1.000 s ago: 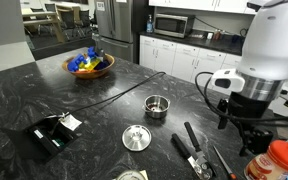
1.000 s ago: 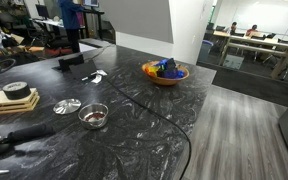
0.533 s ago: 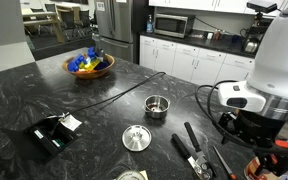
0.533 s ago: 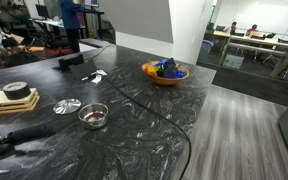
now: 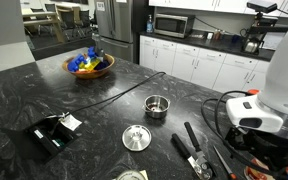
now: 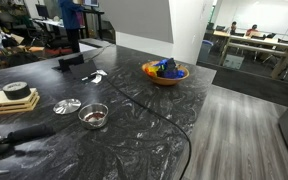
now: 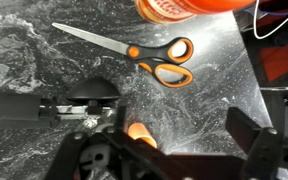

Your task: Move the scissors closer to the silver lid

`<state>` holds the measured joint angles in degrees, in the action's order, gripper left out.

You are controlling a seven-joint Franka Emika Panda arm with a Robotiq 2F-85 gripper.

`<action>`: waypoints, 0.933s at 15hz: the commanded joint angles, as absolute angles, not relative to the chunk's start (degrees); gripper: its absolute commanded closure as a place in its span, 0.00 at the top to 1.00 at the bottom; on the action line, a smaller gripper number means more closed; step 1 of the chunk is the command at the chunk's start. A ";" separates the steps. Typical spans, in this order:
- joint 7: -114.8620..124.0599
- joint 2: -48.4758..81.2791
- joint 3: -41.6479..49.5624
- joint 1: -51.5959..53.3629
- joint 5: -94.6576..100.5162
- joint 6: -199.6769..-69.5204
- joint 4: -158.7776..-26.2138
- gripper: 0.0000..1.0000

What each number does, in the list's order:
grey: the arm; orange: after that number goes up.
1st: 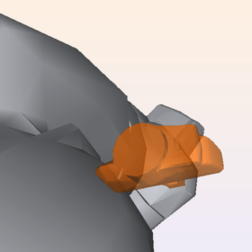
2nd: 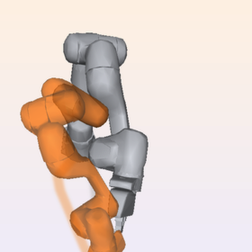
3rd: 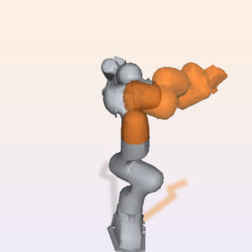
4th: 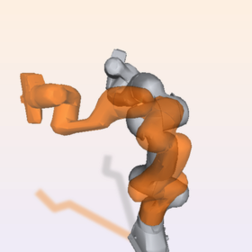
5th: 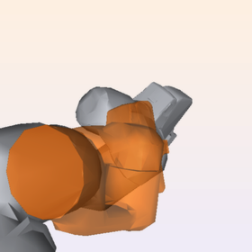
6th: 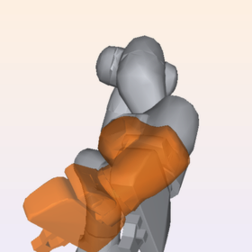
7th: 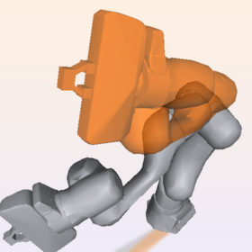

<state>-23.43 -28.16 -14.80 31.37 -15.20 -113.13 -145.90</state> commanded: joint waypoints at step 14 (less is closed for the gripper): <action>-26.68 -19.85 -15.99 35.15 -12.78 -129.96 -153.69 1.00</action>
<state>-27.09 -21.87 -15.10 36.02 -15.18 -126.61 -154.47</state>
